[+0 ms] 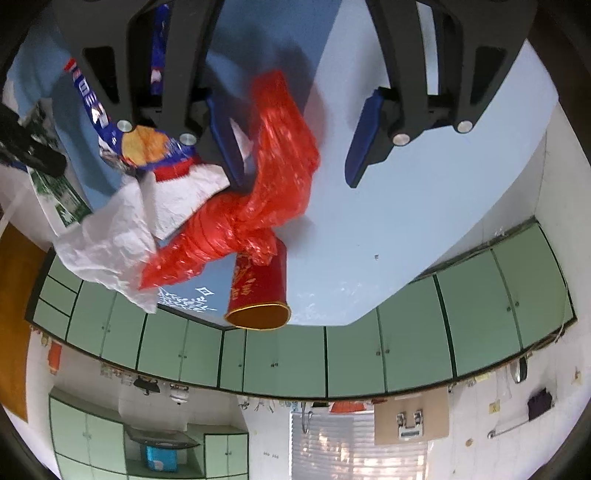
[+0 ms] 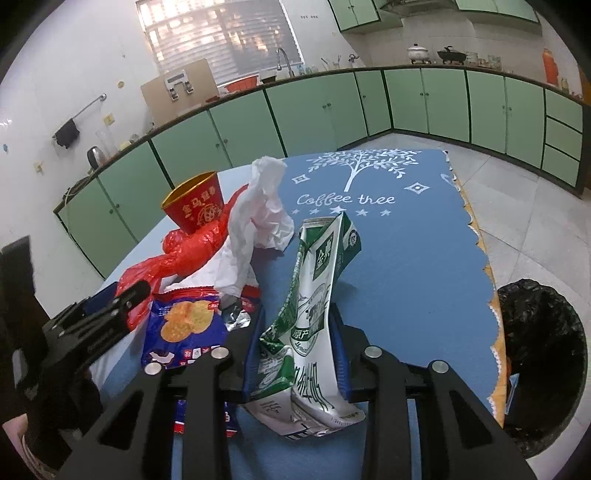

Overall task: Collect trash
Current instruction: 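Grasp the green-and-white milk carton with the right tool while the left tool grasps the red plastic bag, then lift and carry the carton and red bag with both tools toward the bin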

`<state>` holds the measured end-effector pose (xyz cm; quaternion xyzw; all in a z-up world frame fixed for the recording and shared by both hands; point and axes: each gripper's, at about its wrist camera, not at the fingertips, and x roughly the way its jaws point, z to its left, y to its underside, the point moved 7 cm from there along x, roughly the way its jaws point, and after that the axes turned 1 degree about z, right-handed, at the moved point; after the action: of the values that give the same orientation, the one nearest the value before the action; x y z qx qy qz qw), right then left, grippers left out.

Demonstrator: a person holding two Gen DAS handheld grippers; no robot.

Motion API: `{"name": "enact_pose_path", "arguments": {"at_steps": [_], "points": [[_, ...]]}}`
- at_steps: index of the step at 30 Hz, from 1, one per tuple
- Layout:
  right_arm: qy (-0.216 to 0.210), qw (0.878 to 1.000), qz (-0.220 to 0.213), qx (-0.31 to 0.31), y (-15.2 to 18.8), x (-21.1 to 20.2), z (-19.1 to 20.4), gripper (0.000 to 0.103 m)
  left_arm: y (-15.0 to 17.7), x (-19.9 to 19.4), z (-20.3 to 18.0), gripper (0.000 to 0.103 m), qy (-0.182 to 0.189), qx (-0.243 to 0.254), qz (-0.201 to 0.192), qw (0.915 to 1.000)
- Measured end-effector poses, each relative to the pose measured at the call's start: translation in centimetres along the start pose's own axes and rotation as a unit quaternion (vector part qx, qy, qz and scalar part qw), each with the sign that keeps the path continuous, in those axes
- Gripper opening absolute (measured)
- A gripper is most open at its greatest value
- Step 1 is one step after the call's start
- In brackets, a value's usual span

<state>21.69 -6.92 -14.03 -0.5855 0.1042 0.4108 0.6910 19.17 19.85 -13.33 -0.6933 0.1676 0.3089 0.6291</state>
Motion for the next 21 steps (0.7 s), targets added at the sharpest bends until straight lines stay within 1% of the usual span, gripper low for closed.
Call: {"name": "enact_pose_path", "arguments": {"at_steps": [2,3,5,8,12,16,21], "points": [[0.001,1.0,-0.001,0.002,-0.1,0.0,-0.2,0.033,0.1,0.7,0.1,0.035,0.008,-0.005,0.016,0.9998],[0.002,1.0,-0.001,0.003,-0.1,0.0,-0.3,0.033,0.2,1.1,0.1,0.032,0.012,-0.006,0.024,0.9996],[0.003,1.0,-0.002,0.004,-0.1,0.0,-0.4,0.033,0.5,1.6,0.0,0.014,0.02,-0.006,0.039,0.999],[0.005,1.0,-0.002,0.006,-0.1,-0.1,-0.4,0.033,0.7,1.4,-0.3,0.005,0.023,0.0,0.036,0.9991],[0.009,1.0,-0.007,0.003,-0.1,-0.4,-0.4,0.033,0.4,0.0,-0.5,0.002,0.021,0.002,0.013,0.9997],[0.013,1.0,-0.016,0.006,-0.4,-1.2,-0.8,0.033,-1.1,-3.2,-0.6,0.002,0.021,-0.004,-0.038,0.9991],[0.018,0.999,-0.034,0.013,-1.1,-2.6,-1.8,0.033,-3.1,-7.1,-1.6,0.002,0.037,-0.008,-0.093,0.9949]]}}
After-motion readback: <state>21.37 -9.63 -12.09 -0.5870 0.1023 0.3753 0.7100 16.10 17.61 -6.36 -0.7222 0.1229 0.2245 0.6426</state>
